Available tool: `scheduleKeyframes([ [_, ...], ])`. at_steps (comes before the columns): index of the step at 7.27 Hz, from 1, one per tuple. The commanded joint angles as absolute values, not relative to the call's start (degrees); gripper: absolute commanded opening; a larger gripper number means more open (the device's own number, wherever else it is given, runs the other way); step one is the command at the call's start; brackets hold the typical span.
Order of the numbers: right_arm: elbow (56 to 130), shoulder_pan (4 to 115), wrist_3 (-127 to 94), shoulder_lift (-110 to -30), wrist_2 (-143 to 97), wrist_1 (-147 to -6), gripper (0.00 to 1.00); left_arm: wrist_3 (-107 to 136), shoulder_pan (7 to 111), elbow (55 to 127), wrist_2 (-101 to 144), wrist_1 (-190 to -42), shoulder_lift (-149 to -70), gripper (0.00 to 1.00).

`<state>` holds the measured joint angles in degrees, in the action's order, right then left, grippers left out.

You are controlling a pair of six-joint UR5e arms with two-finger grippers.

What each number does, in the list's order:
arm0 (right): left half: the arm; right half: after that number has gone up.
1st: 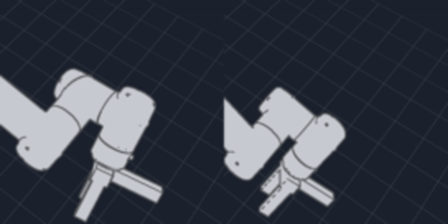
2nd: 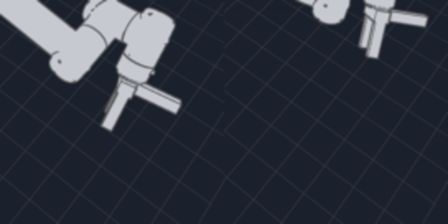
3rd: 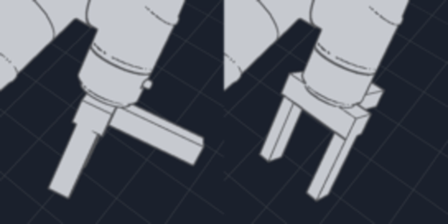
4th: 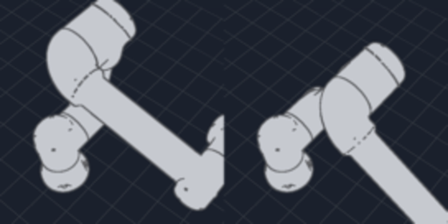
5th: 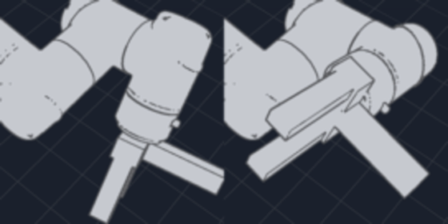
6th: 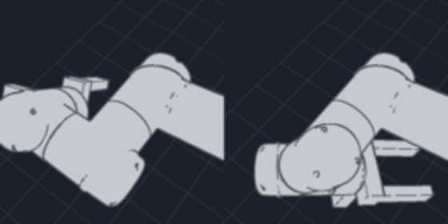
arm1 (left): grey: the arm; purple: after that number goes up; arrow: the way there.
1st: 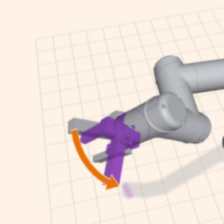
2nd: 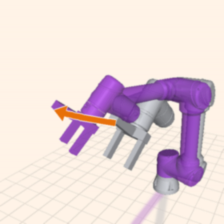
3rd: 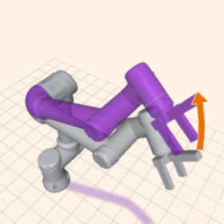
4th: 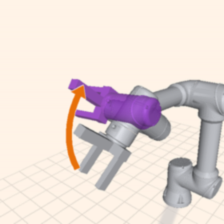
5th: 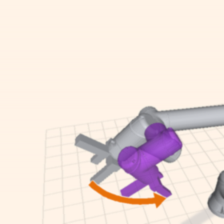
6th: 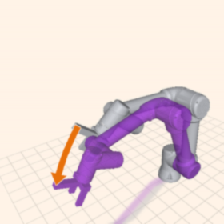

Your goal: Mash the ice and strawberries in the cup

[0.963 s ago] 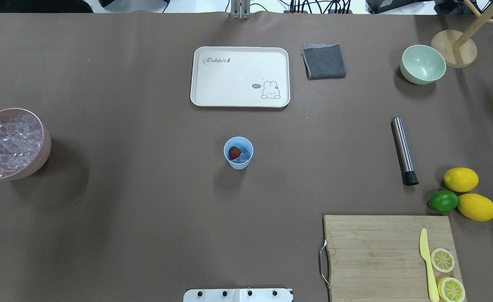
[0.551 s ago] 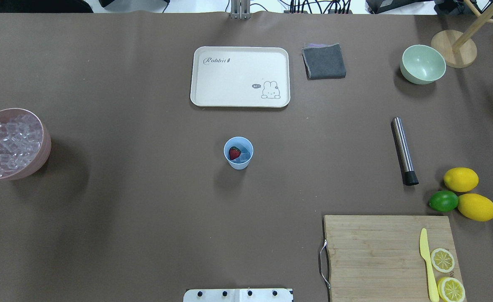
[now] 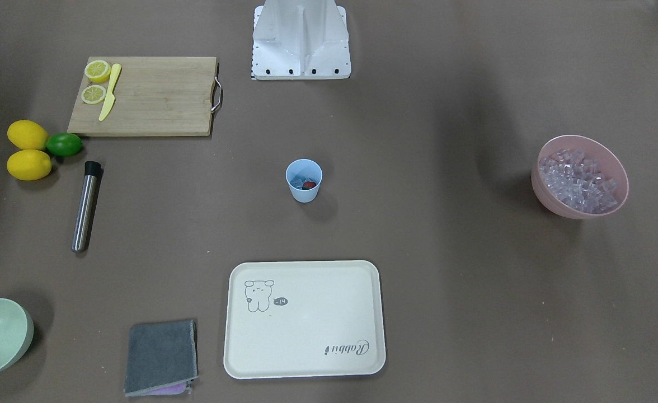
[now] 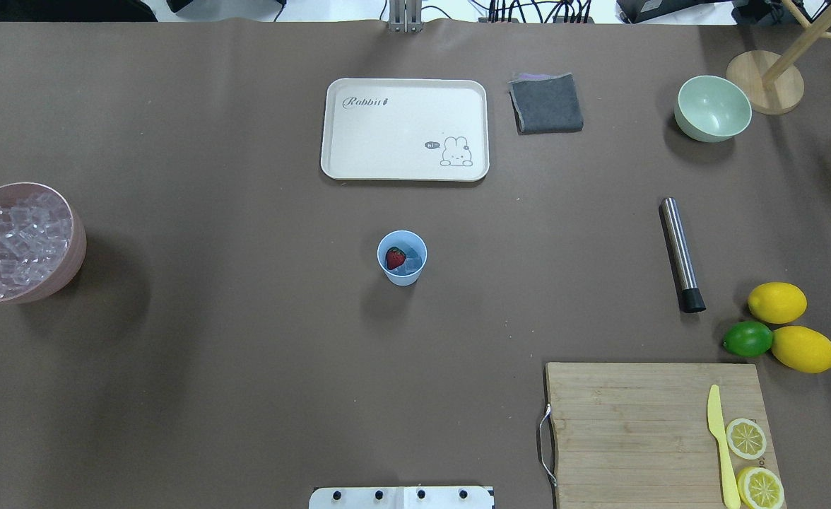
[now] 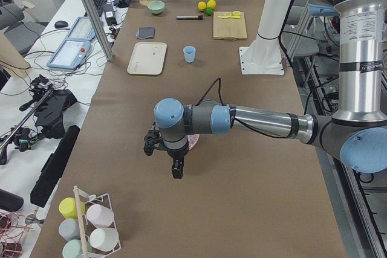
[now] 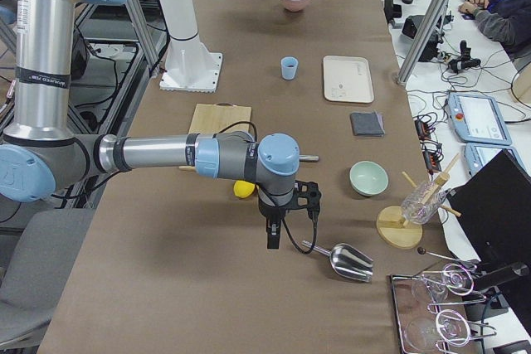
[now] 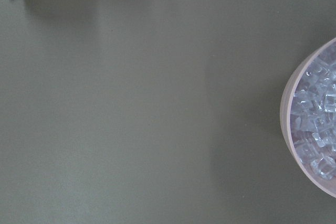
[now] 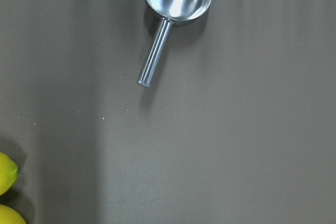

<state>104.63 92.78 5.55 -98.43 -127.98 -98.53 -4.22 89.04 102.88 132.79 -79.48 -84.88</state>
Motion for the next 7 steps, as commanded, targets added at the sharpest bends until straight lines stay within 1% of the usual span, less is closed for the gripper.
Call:
scheduleKeyframes([
  [1, 104.68, 92.81, 5.45, -98.17, -127.97, -98.53, 1.0, -4.22, 89.03, 103.01, 132.8, -79.72, -84.64, 0.99],
  [4, 104.77, 92.73, 5.54, -98.17, -128.32, -98.53, 1.0, -4.31, 89.03, 103.01, 132.8, -79.98, -84.64, 0.99],
  [7, 104.94, 92.73, 5.71, -98.17, -128.41, -98.53, 1.0, -4.22, 88.95, 101.87, 132.8, -85.15, -82.36, 0.99],
])
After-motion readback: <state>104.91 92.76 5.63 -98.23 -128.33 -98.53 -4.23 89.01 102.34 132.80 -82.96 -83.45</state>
